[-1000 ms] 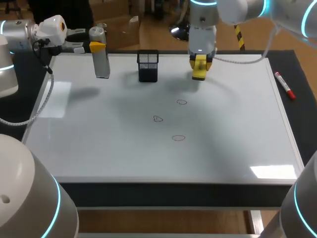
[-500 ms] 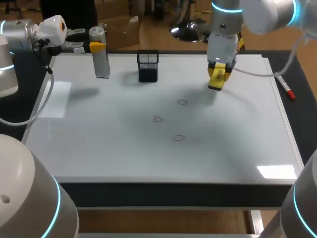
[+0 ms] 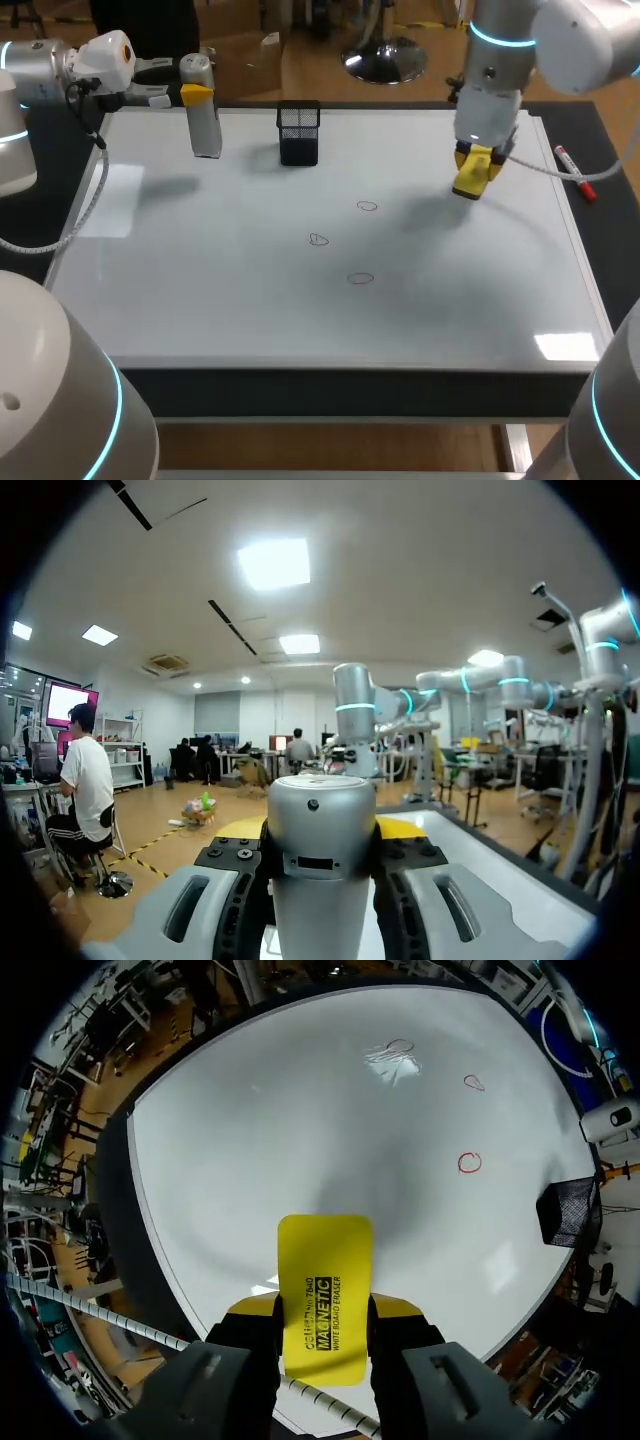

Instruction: Pick up the inspection probe, press it on each red-marked spot on the whiteboard one by one, put down the probe, pick up the eraser, and wipe off all the red marks.

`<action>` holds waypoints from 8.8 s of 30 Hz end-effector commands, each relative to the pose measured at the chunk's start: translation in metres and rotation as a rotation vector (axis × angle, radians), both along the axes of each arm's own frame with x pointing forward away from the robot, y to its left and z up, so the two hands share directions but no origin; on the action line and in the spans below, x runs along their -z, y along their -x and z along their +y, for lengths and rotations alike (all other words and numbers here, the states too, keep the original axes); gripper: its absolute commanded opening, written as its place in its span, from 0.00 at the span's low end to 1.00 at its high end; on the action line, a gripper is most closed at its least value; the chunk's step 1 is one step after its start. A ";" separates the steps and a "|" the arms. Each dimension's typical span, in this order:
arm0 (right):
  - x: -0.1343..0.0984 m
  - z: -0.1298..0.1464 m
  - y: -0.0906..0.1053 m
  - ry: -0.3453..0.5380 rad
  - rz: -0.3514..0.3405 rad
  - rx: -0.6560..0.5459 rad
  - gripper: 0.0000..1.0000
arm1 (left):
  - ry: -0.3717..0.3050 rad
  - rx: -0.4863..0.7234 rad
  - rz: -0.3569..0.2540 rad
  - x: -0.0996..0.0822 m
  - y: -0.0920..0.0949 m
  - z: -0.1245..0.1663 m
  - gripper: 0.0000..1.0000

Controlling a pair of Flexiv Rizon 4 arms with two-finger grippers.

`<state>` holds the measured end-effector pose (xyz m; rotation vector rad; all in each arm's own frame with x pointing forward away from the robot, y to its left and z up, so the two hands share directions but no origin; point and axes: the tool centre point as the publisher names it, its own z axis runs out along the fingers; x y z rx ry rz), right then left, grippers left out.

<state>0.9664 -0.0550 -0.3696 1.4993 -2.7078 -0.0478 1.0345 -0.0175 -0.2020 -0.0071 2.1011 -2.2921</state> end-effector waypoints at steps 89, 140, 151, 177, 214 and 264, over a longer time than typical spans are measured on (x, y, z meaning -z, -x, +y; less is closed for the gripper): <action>-0.002 -0.016 0.016 -0.026 -0.025 0.033 0.00 | 0.098 0.181 0.018 0.034 0.162 -0.169 0.00; -0.002 -0.016 0.016 -0.026 -0.025 0.033 0.00 | 0.078 0.186 0.056 0.059 0.154 -0.187 0.00; -0.002 -0.016 0.016 -0.026 -0.025 0.033 0.00 | 0.079 0.189 0.055 0.058 0.153 -0.189 0.00; -0.002 -0.016 0.016 -0.026 -0.025 0.033 0.00 | 0.083 -0.029 0.029 0.023 0.196 -0.110 0.00; -0.002 -0.016 0.016 -0.026 -0.025 0.033 0.00 | 0.081 -0.299 0.022 0.027 0.246 0.010 0.00; 0.018 0.256 0.054 0.063 0.076 -0.409 0.00 | 0.078 -0.298 0.020 0.028 0.246 0.011 0.00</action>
